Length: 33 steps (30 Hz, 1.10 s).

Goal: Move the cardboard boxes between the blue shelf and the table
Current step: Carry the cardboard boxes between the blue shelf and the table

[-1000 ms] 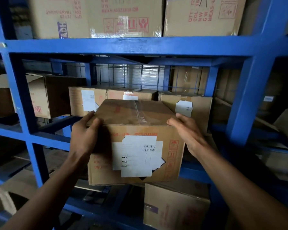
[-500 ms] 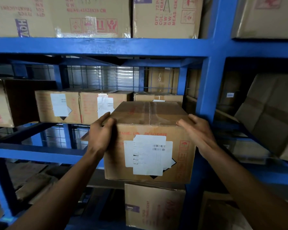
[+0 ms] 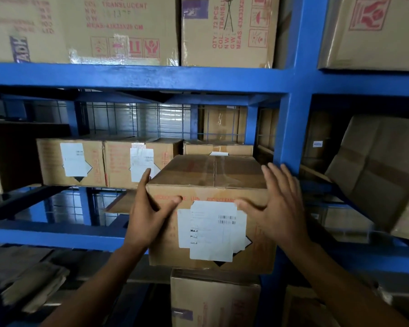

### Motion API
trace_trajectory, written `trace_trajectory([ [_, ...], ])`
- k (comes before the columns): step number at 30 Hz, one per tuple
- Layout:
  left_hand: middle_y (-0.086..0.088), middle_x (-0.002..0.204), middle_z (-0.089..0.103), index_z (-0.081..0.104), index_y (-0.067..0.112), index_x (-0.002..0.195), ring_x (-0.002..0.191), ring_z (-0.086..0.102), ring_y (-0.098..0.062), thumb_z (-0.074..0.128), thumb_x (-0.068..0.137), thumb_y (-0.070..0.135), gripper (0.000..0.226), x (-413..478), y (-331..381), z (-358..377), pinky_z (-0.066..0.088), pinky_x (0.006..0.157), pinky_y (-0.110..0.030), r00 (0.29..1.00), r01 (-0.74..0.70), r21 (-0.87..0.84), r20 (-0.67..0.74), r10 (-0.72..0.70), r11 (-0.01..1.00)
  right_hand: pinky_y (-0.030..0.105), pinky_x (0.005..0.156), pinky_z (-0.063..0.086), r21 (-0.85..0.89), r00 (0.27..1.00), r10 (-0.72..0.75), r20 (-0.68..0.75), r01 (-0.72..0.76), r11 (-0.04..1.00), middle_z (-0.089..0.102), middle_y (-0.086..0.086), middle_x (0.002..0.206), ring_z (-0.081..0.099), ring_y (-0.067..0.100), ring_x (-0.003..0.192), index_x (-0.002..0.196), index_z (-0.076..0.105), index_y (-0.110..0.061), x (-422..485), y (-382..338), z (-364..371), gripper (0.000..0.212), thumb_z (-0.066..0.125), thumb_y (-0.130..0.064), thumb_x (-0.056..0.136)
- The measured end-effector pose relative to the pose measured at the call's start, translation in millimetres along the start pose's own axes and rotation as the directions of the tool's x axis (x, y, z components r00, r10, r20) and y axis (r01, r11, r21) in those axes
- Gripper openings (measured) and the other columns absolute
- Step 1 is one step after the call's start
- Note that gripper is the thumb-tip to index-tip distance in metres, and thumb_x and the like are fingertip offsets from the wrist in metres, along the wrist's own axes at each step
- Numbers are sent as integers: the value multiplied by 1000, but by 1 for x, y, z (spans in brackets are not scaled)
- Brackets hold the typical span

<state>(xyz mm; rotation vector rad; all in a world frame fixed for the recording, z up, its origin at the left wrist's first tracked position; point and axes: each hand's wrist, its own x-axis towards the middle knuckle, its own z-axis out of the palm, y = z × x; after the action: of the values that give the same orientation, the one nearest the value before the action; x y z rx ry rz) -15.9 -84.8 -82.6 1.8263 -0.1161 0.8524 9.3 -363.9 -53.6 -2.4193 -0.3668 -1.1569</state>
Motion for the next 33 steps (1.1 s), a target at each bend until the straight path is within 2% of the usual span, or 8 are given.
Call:
trace_trajectory([
  [2, 7, 165, 10, -9, 42, 153, 148, 22, -17, 77, 65, 61, 125, -4, -15, 1, 27, 115, -47, 995, -98, 154, 17, 96, 983, 52, 121, 8, -158, 988, -151, -12, 148, 976, 23, 9, 162, 11, 30, 151, 153, 28, -10, -14, 3, 16, 109, 53, -81, 74],
  [4, -3, 165, -11, -16, 26, 155, 152, -2, -22, 67, 69, 74, 129, -8, -29, 3, 16, 116, -52, 946, -317, 458, 87, 313, 831, 52, 121, 3, -211, 984, -178, -1, 173, 962, 15, 15, 163, 5, 34, 151, 155, 21, -5, -24, 6, 32, 117, 50, -83, 73],
  [7, -21, 162, -10, -5, 6, 156, 150, -8, -39, 47, 76, 84, 123, -9, -56, 8, 10, 113, -62, 847, -510, 682, 291, 446, 524, 55, 121, 4, -289, 982, -185, 41, 189, 938, 5, 20, 163, 3, 38, 151, 154, 14, -2, -32, 18, 59, 122, 45, -86, 72],
  [10, -19, 163, -9, -2, 7, 156, 148, -9, -42, 40, 77, 86, 120, 0, -74, 16, 15, 110, -64, 807, -577, 709, 418, 419, 406, 60, 117, 16, -358, 968, -167, 186, 225, 906, -4, 21, 163, 3, 40, 150, 153, 14, 2, -34, 38, 84, 126, 38, -90, 70],
  [18, -11, 163, -16, -6, 12, 156, 147, -2, -43, 43, 75, 85, 120, 7, -87, 10, 17, 110, -59, 817, -568, 705, 424, 389, 424, 58, 119, 9, -354, 966, -175, 193, 235, 905, -11, 21, 162, 0, 43, 149, 154, 5, 2, -40, 40, 104, 124, 34, -86, 72],
  [22, -11, 163, -16, -7, 12, 156, 148, -5, -41, 42, 76, 85, 119, 4, -82, 4, 13, 112, -57, 845, -533, 719, 428, 320, 446, 55, 120, 8, -324, 975, -160, 157, 204, 924, -7, 22, 162, -3, 41, 150, 154, 2, 0, -45, 25, 102, 127, 54, -82, 72],
  [27, -11, 164, -10, -4, 13, 157, 151, -6, -32, 62, 76, 68, 118, -14, -84, -19, 16, 118, -51, 852, -524, 715, 434, 293, 464, 53, 121, 7, -246, 971, -197, 134, 225, 943, 6, 20, 163, 3, 37, 151, 155, 17, -3, -61, -5, 97, 110, 74, -52, 75],
  [33, -6, 165, -7, -3, 14, 157, 152, -3, -21, 63, 87, 54, 104, -50, -112, -88, 16, 122, -42, 953, -304, 804, 265, 150, 512, 53, 112, 33, 61, 876, -468, 118, 465, 884, 42, 12, 152, 35, 30, 143, 145, 45, -7, -86, -77, 123, 71, 68, -32, 82],
])
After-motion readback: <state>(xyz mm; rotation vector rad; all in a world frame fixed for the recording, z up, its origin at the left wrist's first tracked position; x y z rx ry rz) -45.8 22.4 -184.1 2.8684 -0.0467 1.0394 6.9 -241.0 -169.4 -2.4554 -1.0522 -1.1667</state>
